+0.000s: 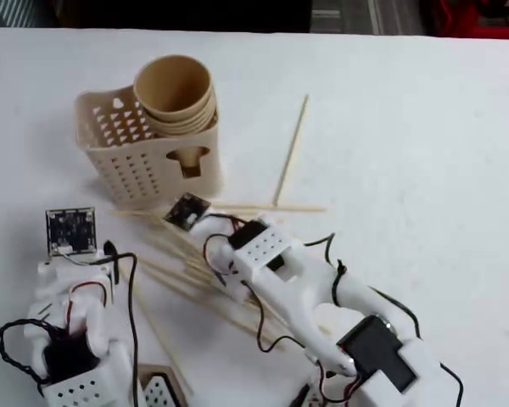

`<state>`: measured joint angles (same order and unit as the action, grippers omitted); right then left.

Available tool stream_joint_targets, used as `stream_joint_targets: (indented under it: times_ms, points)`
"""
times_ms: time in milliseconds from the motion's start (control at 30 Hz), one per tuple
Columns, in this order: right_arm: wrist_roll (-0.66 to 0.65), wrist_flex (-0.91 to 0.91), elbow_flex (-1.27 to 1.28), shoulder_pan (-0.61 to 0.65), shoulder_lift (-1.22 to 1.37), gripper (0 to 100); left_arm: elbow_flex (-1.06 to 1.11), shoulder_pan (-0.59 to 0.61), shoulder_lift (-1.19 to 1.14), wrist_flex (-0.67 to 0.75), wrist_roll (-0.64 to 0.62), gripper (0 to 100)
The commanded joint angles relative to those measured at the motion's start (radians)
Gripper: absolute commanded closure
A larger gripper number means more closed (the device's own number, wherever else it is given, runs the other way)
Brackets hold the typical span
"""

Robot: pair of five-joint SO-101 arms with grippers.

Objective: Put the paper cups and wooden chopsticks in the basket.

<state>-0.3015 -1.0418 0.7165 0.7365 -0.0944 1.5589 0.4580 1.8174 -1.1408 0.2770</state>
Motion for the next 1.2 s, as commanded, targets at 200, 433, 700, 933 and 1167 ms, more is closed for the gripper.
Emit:
stream_joint_targets:
  times_ms: [200,433,700,933,1167]
  points:
    - [-0.009,-0.171,-0.051,-0.018,-0.335,98.1,-0.005,0.004,0.010,0.023,0.009,80]
    - [-0.009,-0.246,-0.054,-0.018,-0.604,98.1,-0.005,0.004,0.010,0.023,0.009,80]
    - [0.028,-0.329,-0.272,-0.016,-0.776,98.1,-0.005,0.004,0.010,0.023,0.009,80]
    - [0.123,-0.249,-0.471,0.028,-0.697,98.1,-0.005,0.004,0.010,0.023,0.009,80]
    - [0.178,0.030,-0.549,0.081,-0.564,98.1,-0.005,0.004,0.010,0.023,0.009,80]
